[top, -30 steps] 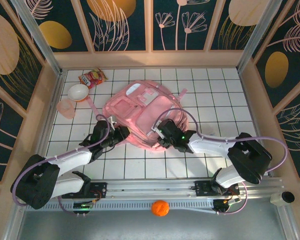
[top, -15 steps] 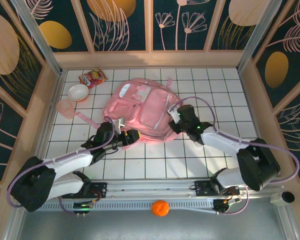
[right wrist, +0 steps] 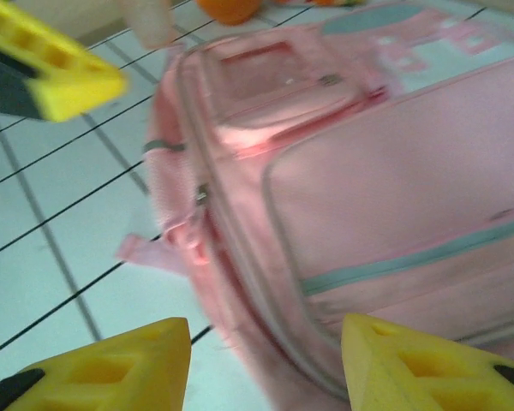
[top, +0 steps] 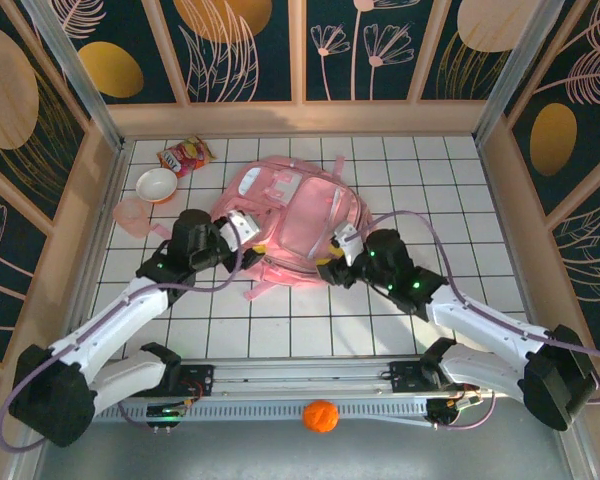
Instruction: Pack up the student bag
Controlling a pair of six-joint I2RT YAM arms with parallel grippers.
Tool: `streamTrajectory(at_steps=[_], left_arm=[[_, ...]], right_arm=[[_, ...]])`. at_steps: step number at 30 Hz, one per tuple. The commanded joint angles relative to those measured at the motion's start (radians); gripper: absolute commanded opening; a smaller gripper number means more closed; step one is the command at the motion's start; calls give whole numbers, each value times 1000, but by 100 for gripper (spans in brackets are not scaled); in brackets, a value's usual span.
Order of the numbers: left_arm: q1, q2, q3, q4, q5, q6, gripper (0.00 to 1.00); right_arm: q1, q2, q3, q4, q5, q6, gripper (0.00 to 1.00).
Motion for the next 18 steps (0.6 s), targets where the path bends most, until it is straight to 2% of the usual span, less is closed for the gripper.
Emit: streamTrajectory(at_steps=[1, 3, 7, 11, 13, 14, 17, 18], left_arm=[[21, 92, 20, -176, -107, 500, 68], [36, 134, 17, -128, -140, 583, 70], [42, 230, 52, -86, -132, 657, 72], [42, 320, 54, 10, -125, 652, 77], [42, 359, 65, 35, -101, 647, 75], [42, 376, 78, 34, -84, 628, 67], [41, 400, 117, -19, -16, 574, 24], [40, 395, 124, -31, 12, 543, 17]], right_arm=[[38, 18, -37, 144, -9, 180, 49], [58, 26, -59, 189, 4, 242, 49], [95, 26, -101, 251, 45, 297, 48], [121, 27, -104, 230, 78, 336, 45], [127, 26, -107, 218, 89, 354, 45], [129, 25, -109, 210, 94, 367, 44], [129, 25, -105, 180, 114, 414, 44], [130, 27, -102, 166, 121, 429, 44]])
